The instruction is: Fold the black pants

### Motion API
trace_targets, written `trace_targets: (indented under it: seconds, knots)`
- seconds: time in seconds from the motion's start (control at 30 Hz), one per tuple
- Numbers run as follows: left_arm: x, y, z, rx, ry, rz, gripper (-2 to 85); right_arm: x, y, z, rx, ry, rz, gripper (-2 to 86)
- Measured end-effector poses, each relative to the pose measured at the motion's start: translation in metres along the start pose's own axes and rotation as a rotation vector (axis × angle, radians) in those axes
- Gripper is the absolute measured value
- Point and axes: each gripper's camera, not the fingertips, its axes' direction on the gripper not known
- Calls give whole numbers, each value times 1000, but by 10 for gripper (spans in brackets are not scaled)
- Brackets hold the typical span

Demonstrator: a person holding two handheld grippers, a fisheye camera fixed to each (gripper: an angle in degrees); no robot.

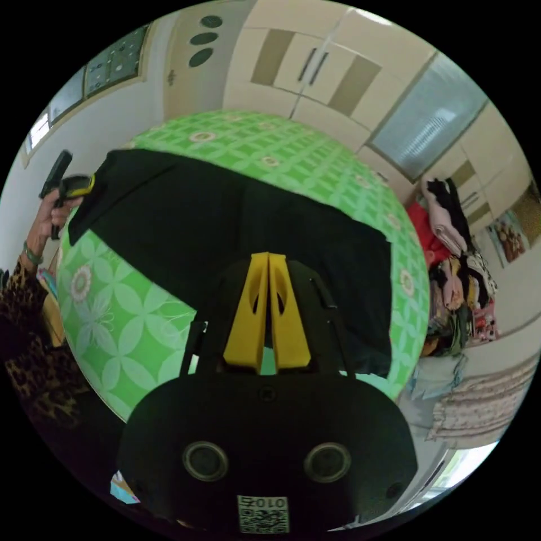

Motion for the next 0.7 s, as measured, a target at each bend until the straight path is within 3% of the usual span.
trace_targets:
  seconds: [0.1, 0.17, 0.27, 0.47, 0.7]
  knots:
    - [3, -4, 4, 6, -8, -13, -3, 30, 7, -19, 34, -256, -43, 36]
    - [5, -6, 6, 11, -12, -18, -3, 19, 15, -19, 57, -318, -110, 56]
    - [9, -11, 10, 25, -11, -22, -3, -15, 22, 4, 3, -165, -157, 121]
    - [17, -22, 19, 32, 3, -14, -2, -39, 23, 37, -56, -24, -192, 123]
    - [26, -40, 33, 35, 35, -2, -2, 33, 13, 16, 26, -160, -50, 41]
